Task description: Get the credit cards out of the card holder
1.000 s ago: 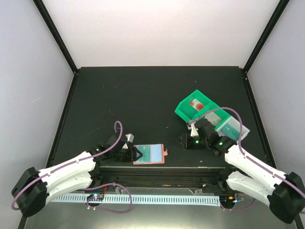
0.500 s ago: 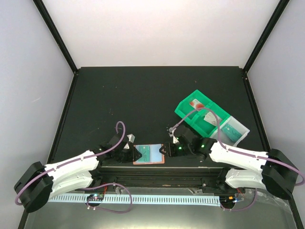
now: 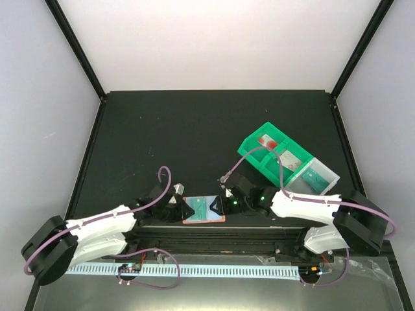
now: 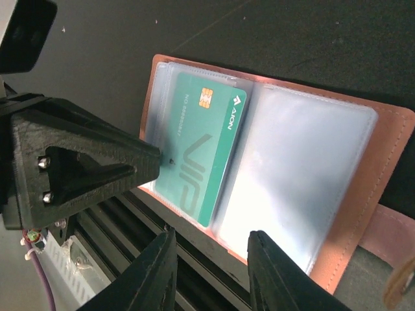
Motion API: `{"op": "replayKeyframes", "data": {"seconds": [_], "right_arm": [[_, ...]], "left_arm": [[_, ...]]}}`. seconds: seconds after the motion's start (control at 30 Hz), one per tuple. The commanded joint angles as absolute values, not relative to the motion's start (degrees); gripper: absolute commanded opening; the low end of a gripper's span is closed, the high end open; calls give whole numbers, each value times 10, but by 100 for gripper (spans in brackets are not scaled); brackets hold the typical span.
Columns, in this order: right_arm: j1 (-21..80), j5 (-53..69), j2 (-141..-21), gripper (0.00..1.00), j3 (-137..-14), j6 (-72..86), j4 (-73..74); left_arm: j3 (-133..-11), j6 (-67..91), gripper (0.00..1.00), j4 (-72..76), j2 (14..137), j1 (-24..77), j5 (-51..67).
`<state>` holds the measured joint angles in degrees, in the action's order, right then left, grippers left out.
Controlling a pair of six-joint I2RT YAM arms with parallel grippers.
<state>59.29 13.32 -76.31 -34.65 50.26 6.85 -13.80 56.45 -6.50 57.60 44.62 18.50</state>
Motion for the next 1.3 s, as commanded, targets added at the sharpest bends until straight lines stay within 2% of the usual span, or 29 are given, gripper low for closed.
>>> {"op": "replayKeyframes", "data": {"seconds": [0.0,0.17,0.4,0.47,0.57,1.27], "right_arm": [[597,127,-784,30,-363,500,29],[598,138,-817,28,-366,516,5],[603,125,-842,25,-373,520,-6],[603,118,-851,24,-379,524,-6],[603,114,-865,23,-388,530,-7],[603,113,-928,21,-397,543,-26]], "left_arm": [[-130,597,16,-39,542,444,204],[-128,603,19,-80,499,440,173],[-128,583,16,-106,483,429,162],[-129,574,13,-105,486,427,162],[-127,567,2,-96,494,424,165],[-112,554,2,-78,538,421,186]]}}
